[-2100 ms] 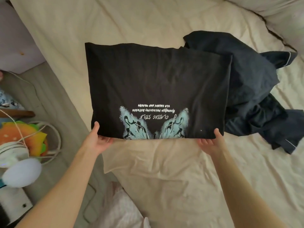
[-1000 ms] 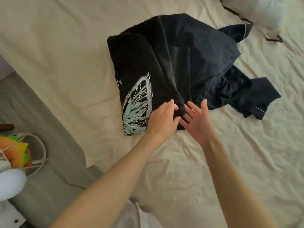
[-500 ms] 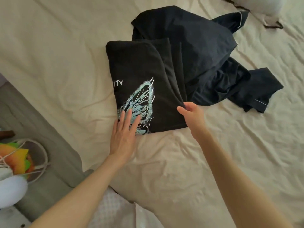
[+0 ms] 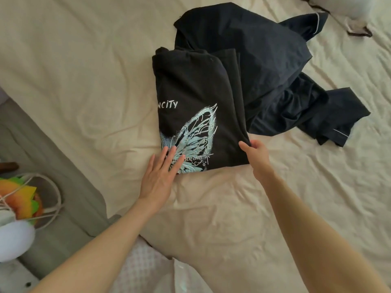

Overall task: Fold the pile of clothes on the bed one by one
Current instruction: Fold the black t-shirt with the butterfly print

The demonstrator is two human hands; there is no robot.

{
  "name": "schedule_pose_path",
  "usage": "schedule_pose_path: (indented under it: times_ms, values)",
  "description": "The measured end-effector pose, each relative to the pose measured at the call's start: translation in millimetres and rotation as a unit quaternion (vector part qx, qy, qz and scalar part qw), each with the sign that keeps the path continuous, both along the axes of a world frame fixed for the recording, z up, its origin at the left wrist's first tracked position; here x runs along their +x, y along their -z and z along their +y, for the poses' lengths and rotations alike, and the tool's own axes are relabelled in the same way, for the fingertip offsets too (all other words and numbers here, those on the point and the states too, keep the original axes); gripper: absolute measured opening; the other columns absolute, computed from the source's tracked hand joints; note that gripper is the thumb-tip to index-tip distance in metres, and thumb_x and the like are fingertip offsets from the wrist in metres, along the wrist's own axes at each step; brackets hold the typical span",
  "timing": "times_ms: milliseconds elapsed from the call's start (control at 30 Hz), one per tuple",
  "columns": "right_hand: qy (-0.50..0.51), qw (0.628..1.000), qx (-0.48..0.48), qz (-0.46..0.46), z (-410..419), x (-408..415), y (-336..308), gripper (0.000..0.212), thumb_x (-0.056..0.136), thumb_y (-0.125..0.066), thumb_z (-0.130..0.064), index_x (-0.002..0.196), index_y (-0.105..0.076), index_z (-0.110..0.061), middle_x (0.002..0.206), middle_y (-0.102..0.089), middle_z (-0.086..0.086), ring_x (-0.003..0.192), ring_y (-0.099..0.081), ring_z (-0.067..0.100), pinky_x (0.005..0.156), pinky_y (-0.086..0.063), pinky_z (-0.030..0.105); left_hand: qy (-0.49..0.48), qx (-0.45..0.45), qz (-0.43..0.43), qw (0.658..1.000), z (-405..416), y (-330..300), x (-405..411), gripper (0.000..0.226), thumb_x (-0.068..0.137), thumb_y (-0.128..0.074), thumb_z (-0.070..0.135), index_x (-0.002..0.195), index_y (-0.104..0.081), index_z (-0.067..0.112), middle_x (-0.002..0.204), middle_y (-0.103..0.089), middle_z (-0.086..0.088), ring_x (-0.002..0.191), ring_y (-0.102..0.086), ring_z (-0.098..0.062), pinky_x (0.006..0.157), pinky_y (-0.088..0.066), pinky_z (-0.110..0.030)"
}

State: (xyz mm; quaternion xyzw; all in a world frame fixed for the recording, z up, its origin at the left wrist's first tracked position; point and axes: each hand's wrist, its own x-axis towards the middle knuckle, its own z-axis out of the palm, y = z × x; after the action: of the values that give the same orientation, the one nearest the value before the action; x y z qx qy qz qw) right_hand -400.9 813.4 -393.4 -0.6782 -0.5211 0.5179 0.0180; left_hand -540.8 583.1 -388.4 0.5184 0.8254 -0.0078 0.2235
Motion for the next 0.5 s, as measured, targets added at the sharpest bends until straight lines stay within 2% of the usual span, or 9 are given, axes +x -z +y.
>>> schedule_pose_path:
  times_ms: [33,67,100,167,233,333,367,433,500]
  values:
    - [0.009,1.000,-0.020,0.006,0.3,0.1,0.2,0.013,0.087,-0.066,-0.015,0.086,-0.053,-0.012,0.083,-0.057,0.003,0.081,-0.055,0.018,0.069,-0.046,0.027,-0.003,-0.002,0.005,1.000,0.0,2.1,-4.0,0.080,0.084,-0.046,-0.009,0.150,-0.013,0.022,0.158,-0.007,-0.010,0.145,-0.002,-0.031,0.116,-0.003,-0.044]
    - [0.019,0.999,-0.043,0.016,0.3,0.3,1.3,0.017,0.085,-0.068,-0.013,0.094,-0.054,-0.008,0.090,-0.059,0.008,0.085,-0.058,0.021,0.075,-0.050,0.031,-0.002,0.005,0.010,1.000,2.4,2.7,-6.8,0.077,0.085,-0.047,-0.009,0.149,-0.015,0.020,0.157,-0.010,-0.012,0.145,-0.006,-0.032,0.116,-0.005,-0.043]
    - [0.031,0.997,-0.066,0.024,0.3,1.0,1.4,0.025,0.084,-0.069,-0.010,0.103,-0.054,-0.005,0.098,-0.061,0.011,0.090,-0.061,0.023,0.081,-0.052,0.034,0.002,0.020,0.010,1.000,5.8,1.8,-8.6,0.074,0.083,-0.053,-0.012,0.147,-0.027,0.013,0.153,-0.022,-0.017,0.142,-0.019,-0.036,0.115,-0.015,-0.046]
    - [0.046,0.994,-0.094,0.037,-1.1,1.9,0.8,0.036,0.084,-0.068,-0.005,0.116,-0.054,0.000,0.107,-0.062,0.013,0.098,-0.063,0.027,0.091,-0.052,0.040,0.012,0.060,0.006,0.998,11.6,-2.7,-10.6,0.064,0.066,-0.070,-0.019,0.126,-0.055,-0.002,0.131,-0.052,-0.026,0.121,-0.050,-0.043,0.099,-0.041,-0.054]
    - [0.041,0.994,-0.088,0.039,-5.4,4.0,-2.2,0.028,0.085,-0.066,-0.005,0.112,-0.058,0.000,0.104,-0.065,0.012,0.099,-0.063,0.028,0.094,-0.051,0.042,0.014,0.077,0.008,0.997,12.4,-10.1,-12.5,0.058,0.057,-0.075,-0.022,0.113,-0.064,-0.008,0.117,-0.061,-0.027,0.108,-0.059,-0.043,0.087,-0.048,-0.057]
    - [0.014,0.997,-0.076,0.029,-28.9,16.9,-11.6,0.006,0.085,-0.065,-0.003,0.089,-0.061,-0.005,0.092,-0.065,0.014,0.089,-0.063,0.027,0.090,-0.052,0.044,0.001,0.084,-0.017,0.996,-5.7,-22.0,-11.0,0.057,0.055,-0.075,-0.023,0.109,-0.065,-0.009,0.115,-0.063,-0.027,0.105,-0.060,-0.045,0.082,-0.049,-0.060]
    - [0.007,0.996,-0.087,0.023,-41.2,25.9,-15.1,0.006,0.085,-0.065,-0.002,0.083,-0.061,-0.007,0.089,-0.065,0.014,0.083,-0.063,0.025,0.086,-0.052,0.044,0.002,0.080,-0.027,0.996,-17.5,-25.0,-8.3,0.058,0.053,-0.077,-0.023,0.108,-0.066,-0.008,0.114,-0.063,-0.026,0.104,-0.061,-0.045,0.080,-0.049,-0.060]
    - [-0.002,0.991,-0.137,0.004,-68.6,47.6,-21.2,0.010,0.086,-0.063,0.000,0.082,-0.061,-0.009,0.089,-0.065,0.015,0.075,-0.063,0.021,0.079,-0.053,0.040,0.008,0.071,-0.045,0.996,-44.4,-31.6,1.4,0.063,0.047,-0.082,-0.020,0.107,-0.068,-0.005,0.113,-0.065,-0.023,0.102,-0.063,-0.041,0.076,-0.051,-0.057]
    - [-0.001,0.982,-0.189,-0.022,-91.2,65.4,-26.2,0.003,0.088,-0.062,-0.003,0.090,-0.061,-0.006,0.091,-0.064,0.015,0.077,-0.063,0.021,0.077,-0.054,0.038,0.015,0.036,-0.062,0.997,-64.8,-36.3,10.0,0.066,0.045,-0.084,-0.017,0.108,-0.069,-0.001,0.114,-0.066,-0.018,0.104,-0.063,-0.037,0.079,-0.052,-0.054]
